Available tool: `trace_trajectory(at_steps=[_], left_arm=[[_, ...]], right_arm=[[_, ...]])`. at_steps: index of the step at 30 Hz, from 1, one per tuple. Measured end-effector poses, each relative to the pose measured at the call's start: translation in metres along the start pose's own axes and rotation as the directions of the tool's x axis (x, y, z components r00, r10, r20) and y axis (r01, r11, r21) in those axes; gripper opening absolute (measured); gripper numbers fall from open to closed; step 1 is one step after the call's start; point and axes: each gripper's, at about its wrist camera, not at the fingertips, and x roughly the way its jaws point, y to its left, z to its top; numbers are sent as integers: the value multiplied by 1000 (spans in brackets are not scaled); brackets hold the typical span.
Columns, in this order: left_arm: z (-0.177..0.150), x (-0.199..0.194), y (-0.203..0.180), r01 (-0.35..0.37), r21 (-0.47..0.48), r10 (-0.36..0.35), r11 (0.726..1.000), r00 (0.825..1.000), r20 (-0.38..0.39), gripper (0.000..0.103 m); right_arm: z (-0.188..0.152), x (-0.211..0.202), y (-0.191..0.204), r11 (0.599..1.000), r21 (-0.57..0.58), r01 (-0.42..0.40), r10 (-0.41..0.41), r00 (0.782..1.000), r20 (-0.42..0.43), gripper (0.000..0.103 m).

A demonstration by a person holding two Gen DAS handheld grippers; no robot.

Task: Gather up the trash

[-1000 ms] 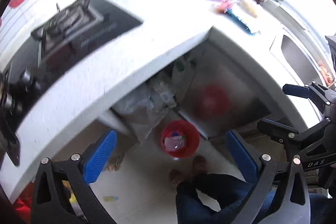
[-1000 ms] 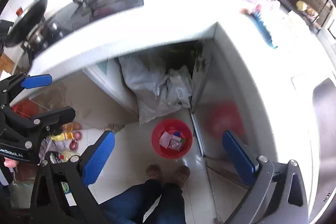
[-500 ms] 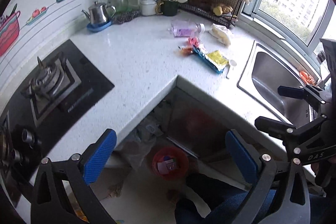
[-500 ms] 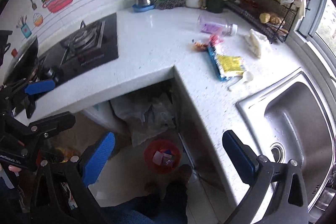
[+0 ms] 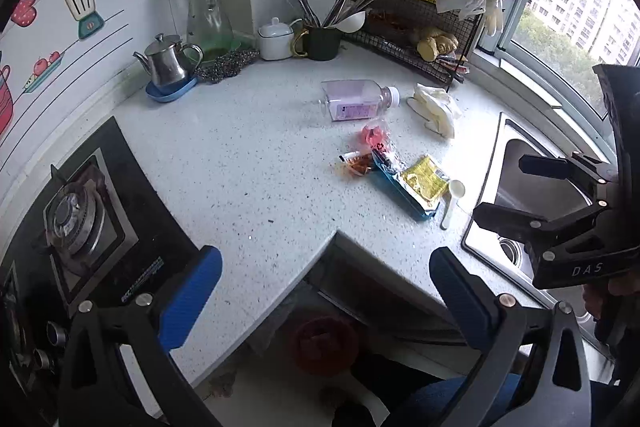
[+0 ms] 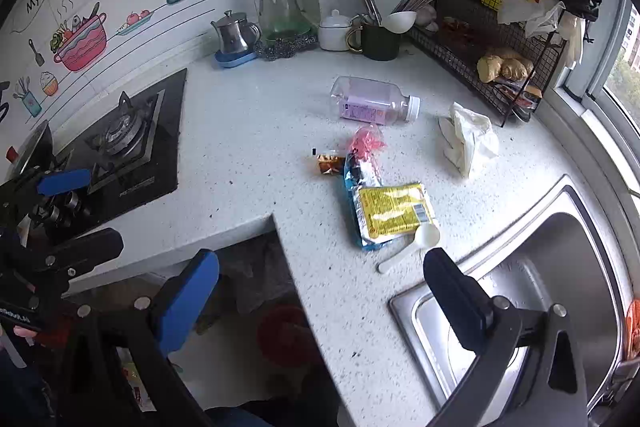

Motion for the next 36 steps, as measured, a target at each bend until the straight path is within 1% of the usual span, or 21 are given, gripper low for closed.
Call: trace_trajectory(at_steps=[6, 11, 12, 14, 15, 22, 24, 26, 29, 30, 31, 32, 33, 34, 36], left_arm=[[42, 46, 1, -1, -50, -1, 999, 999, -53, 103], [62, 85, 5, -19, -90, 8, 996, 993, -116, 103], [63, 93, 6, -22, -94, 10, 995, 992, -129, 103], [66, 105, 6, -31, -95, 16, 995, 988, -154, 103], [66, 112, 5, -37, -94, 21, 995, 986, -168, 103], [64, 136, 6, -59, -91, 36, 994, 971, -236, 103], [64, 140, 8, -66, -104, 38, 992, 968, -247, 103], [66, 143, 11, -66, -120, 34, 991, 968, -250, 103], [68, 144, 14, -65, -132, 30, 989, 968, -248, 103], [69, 144, 15, -65, -134, 30, 989, 969, -247, 103], [70, 144, 15, -67, -135, 32, 989, 969, -246, 103], [70, 144, 16, -67, -136, 32, 988, 969, -245, 103], [71, 143, 16, -67, -137, 32, 988, 970, -242, 103], [72, 141, 16, -65, -138, 31, 988, 971, -237, 103], [74, 136, 15, -58, -133, 27, 989, 975, -222, 103]], right_arm=[[37, 45, -21, 999, -29, -16, 14, 998, -64, 102], [56, 83, -38, 997, -46, -63, 56, 990, -132, 102], [59, 91, -42, 997, -46, -68, 61, 987, -148, 100], [64, 107, -48, 996, -46, -73, 64, 981, -182, 89], [66, 116, -52, 996, -47, -73, 62, 978, -197, 88], [75, 154, -65, 994, -31, -104, 92, 959, -267, 87], [75, 162, -65, 993, -28, -118, 105, 953, -286, 84], [74, 169, -64, 992, -17, -125, 113, 945, -308, 68], [71, 176, -62, 991, -29, -130, 113, 937, -329, 56], [76, 180, -62, 990, -30, -139, 121, 935, -334, 52], [75, 180, -60, 989, -31, -147, 128, 933, -337, 43], [74, 179, -60, 988, -32, -149, 130, 933, -335, 30], [74, 177, -59, 989, -39, -144, 124, 937, -327, 24], [74, 173, -57, 989, -48, -137, 115, 942, -317, 20], [75, 163, -56, 989, -57, -136, 113, 948, -296, 18]])
